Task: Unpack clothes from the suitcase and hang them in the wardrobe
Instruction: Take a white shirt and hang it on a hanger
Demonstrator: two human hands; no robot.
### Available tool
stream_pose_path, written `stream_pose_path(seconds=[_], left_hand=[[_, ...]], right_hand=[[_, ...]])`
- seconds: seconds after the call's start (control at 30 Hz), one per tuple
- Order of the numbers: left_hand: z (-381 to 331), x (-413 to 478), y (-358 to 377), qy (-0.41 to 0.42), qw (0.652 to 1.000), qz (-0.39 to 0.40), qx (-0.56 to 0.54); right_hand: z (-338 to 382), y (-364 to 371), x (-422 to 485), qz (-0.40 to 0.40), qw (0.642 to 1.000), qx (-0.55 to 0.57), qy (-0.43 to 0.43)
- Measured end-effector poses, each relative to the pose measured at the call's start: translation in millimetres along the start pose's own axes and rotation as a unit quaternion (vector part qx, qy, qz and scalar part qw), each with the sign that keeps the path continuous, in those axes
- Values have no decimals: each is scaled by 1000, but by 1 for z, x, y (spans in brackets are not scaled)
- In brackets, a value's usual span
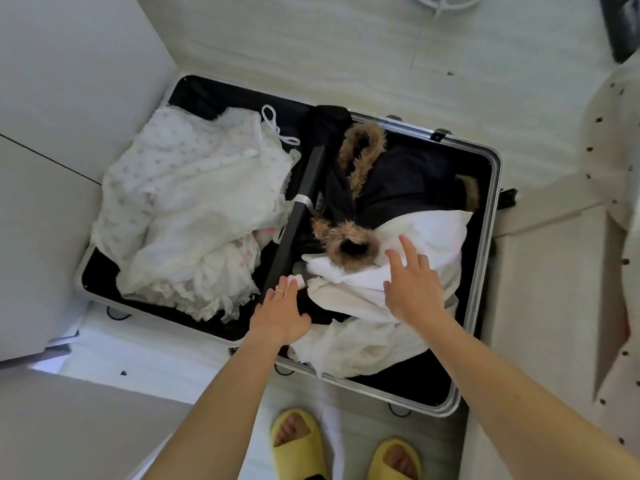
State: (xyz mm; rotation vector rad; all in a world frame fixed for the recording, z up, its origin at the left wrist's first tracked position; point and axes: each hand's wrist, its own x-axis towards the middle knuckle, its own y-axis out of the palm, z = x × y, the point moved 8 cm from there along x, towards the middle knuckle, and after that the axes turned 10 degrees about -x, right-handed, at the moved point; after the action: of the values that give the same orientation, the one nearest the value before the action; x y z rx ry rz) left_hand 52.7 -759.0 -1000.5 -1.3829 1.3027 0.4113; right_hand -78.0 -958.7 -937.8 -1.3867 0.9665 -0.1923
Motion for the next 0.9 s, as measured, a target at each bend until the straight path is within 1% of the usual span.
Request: stream_pose_path(seconds=[0.07,0.17,0.27,0.3,0.33,0.37,0.4,0.43,0.5,0.57,0.6,0.63,0.67,0.73,0.8,0.87,0.9], left_hand=[[-2,0,-8,-1,1000,-4,-1],[-10,3,-9,7,1000,-22,18],[-3,7,-1,7,999,-31,22],[1,8,1,4,1000,-23,18],[7,6,2,-3,1000,-15,12],[12,3,2,-11,1000,-7,4],[15,-3,1,-20,1000,-1,-3],[16,-12,-2,-27,1000,1,-9],[13,-31,-8,-40,999,0,-15],[-1,-61,-26,-37,999,-13,-11],[-12,-81,-41,-35,999,-20,-17],[-17,-93,-46,-31,999,-23,-26],[-36,-119,-71,-22,998,-37,-40],[-58,-147,-98,-14,997,-44,-63],[-93,-190,-144,5,995,-63,-81],[-124,-232,-184,21,991,-77,-104],[-144,-260,-215,34,989,-90,-116]], right_hand=[[1,-10,10,-5,1000,-16,1],[-2,5,28,46,998,-35,25],[5,30,26,102,991,-79,41],[10,36,19,126,989,-75,37],[15,38,12,131,990,-46,30],[20,34,4,114,993,-8,21],[21,23,-4,73,997,35,13],[18,5,-13,22,996,85,12],[8,-38,-26,-66,976,207,23],[-8,-94,-37,-92,939,327,45],[-18,-130,-46,-96,921,374,58],[-24,-151,-53,-101,905,406,71],[-38,-197,-65,-107,891,433,90],[-52,-248,-83,-105,865,478,114],[-68,-316,-108,-120,839,515,127],[-77,-373,-129,-136,805,561,137],[-83,-421,-143,-150,792,577,132]])
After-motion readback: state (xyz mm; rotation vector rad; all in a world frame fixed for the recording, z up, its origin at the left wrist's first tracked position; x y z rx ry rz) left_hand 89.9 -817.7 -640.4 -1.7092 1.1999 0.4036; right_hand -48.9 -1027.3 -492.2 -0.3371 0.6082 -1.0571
